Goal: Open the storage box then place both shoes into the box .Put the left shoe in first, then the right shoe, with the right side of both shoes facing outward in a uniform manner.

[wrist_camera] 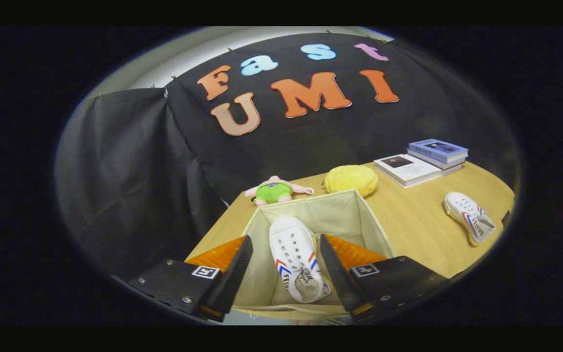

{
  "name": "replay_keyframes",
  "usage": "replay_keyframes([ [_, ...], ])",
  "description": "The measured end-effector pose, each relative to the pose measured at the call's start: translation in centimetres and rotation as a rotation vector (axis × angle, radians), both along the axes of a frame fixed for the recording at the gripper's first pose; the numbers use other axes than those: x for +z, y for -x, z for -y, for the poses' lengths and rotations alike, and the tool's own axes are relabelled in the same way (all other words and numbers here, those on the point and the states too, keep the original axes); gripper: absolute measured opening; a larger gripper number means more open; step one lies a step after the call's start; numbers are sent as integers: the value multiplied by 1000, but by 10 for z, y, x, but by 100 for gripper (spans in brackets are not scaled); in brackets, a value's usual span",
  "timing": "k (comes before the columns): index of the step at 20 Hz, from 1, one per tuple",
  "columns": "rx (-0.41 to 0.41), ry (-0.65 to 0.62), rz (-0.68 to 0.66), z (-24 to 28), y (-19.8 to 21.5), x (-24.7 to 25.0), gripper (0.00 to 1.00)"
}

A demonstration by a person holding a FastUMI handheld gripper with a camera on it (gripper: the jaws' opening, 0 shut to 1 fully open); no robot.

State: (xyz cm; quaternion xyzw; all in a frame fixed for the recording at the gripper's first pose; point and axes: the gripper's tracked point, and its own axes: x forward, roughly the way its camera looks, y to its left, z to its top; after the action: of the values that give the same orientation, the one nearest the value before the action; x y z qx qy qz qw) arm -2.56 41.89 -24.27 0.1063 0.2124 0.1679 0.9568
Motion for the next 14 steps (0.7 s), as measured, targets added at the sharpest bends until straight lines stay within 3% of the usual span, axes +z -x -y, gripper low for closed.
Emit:
replay_keyframes([
  [2, -11, 4, 19, 14, -4, 7, 98],
  [14, -161, 86, 92, 155, -43, 26, 98],
])
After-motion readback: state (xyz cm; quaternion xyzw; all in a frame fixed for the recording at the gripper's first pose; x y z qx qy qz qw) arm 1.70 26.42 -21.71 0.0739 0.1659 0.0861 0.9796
